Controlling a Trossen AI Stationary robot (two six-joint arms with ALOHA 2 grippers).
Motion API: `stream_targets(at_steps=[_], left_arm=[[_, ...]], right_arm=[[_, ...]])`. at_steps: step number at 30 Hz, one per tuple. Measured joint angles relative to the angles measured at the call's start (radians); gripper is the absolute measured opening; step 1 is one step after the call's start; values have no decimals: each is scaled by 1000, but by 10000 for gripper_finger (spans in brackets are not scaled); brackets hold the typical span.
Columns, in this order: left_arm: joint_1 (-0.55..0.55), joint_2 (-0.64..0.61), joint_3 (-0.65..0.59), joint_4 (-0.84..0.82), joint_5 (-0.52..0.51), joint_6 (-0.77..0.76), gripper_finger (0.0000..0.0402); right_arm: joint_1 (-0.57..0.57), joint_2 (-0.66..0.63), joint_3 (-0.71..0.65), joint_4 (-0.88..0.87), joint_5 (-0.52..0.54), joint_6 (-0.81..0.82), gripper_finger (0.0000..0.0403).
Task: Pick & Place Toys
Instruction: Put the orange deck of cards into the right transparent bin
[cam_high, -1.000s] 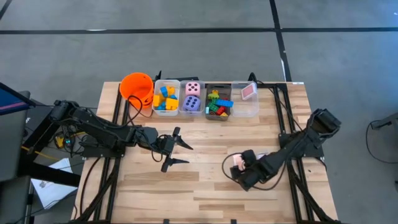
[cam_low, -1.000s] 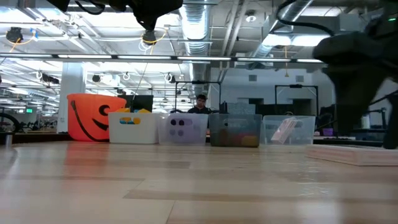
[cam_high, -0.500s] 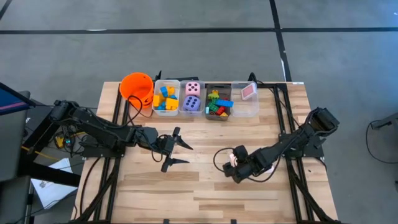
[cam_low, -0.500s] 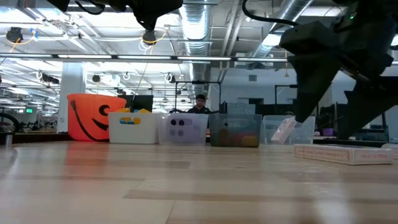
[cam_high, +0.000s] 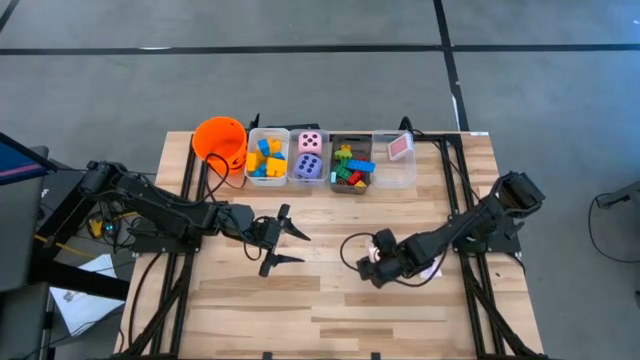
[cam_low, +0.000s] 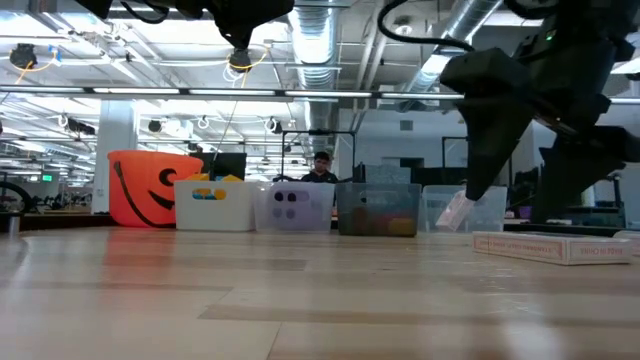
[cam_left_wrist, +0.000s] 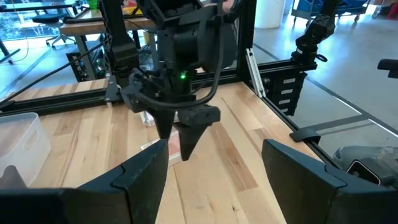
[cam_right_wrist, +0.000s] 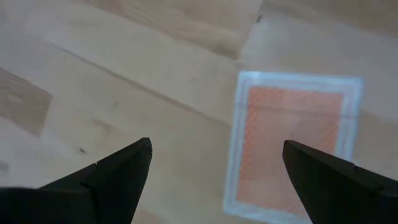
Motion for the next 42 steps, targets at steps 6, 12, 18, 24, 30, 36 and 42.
stream_targets(at_steps=[6, 12, 18, 24, 30, 36, 42], left_arm=[[0, 0, 0, 0, 0, 0, 250], [0, 0, 0, 0, 0, 0, 250], [0, 0, 0, 0, 0, 0, 250], [0, 0, 0, 0, 0, 0, 250], [0, 0, 0, -5, 0, 0, 250], [0, 0, 0, -44, 0, 0, 250], [0, 0, 0, -57, 0, 0, 250]], right_arm=[[-29, 0, 0, -72, 1, -14, 356], [-36, -1, 0, -115, 0, -17, 356], [-35, -1, 1, -143, -12, -17, 356], [-34, -1, 1, -143, -55, -3, 356], [-33, 21, 1, -134, -71, 26, 356], [-30, 88, 15, -136, -91, 24, 356], [-27, 116, 63, -195, -95, 42, 356]])
